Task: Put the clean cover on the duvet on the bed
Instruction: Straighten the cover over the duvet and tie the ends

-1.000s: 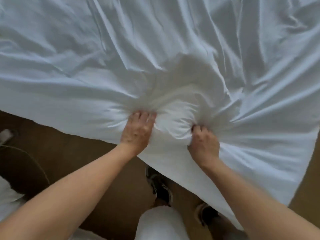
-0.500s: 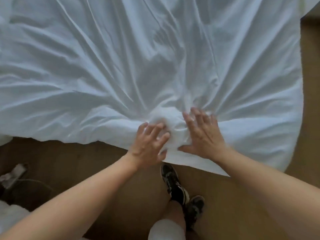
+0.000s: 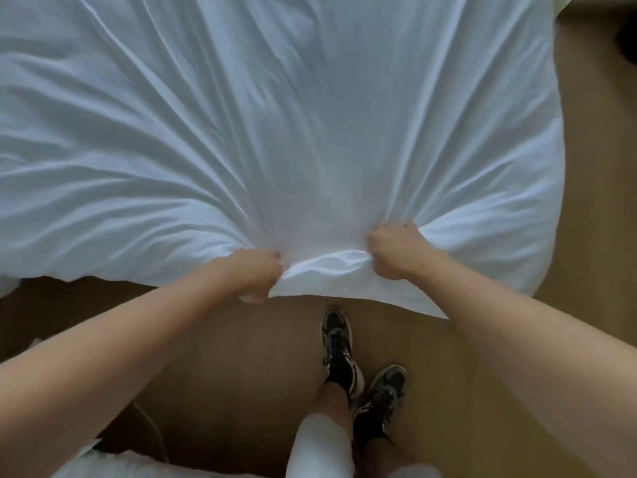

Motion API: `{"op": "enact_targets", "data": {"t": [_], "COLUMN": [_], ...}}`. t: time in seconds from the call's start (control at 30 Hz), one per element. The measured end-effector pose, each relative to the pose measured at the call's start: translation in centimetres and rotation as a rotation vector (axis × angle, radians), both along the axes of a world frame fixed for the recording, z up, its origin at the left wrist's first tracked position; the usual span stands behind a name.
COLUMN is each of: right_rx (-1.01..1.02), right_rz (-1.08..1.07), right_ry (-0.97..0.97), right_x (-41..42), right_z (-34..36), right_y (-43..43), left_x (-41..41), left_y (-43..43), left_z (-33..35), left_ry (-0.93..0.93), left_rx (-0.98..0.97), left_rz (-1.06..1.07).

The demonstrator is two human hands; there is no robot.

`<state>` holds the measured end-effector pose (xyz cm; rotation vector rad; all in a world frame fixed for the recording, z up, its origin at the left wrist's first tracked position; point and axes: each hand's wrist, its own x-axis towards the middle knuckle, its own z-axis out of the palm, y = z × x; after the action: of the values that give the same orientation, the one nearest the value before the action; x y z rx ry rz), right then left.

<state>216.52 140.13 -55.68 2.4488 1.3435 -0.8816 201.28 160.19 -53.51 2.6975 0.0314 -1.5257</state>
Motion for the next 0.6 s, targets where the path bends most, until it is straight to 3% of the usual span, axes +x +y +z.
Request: {"op": "enact_targets", "data": {"t": [0.13, 0.27, 0.37, 0.47, 0.53, 0.6], "right_rx": [0.140, 0.144, 0.450, 0.807, 0.871, 0.729], "right_rz": [0.022, -0.047, -0.233, -0.195, -0.130, -0.140], "right_ry": [-0.040, -0.189, -0.217, -0.403, -0.470, -0.508], "right_x": [-3.1, -4.8, -4.6, -4.6, -5.0, -4.5], "right_z": [-1.7, -4.9, -6.0, -7.0, -6.7, -6.4], "right_y": [1.7, 1.0, 0.6, -1.0, -1.6, -2.7], "left_x": [2.4, 1.8, 0.1, -0.4, 0.6, 2.4], "left_y": [-2.1, -2.7, -3.9, -3.2, -1.4, 1.4], "left_z": [-2.8, -6.8, -8.2, -8.1, -5.8, -3.1], "left_ry": [-0.386, -0.412, -0.649, -0.977, -0.943, -0.659], "left_rx": [0.105, 0.103, -0.004, -0.221, -0.334, -0.376], "left_rz": [0.043, 0.225, 0.077, 0.119, 0.299, 0.350]}}
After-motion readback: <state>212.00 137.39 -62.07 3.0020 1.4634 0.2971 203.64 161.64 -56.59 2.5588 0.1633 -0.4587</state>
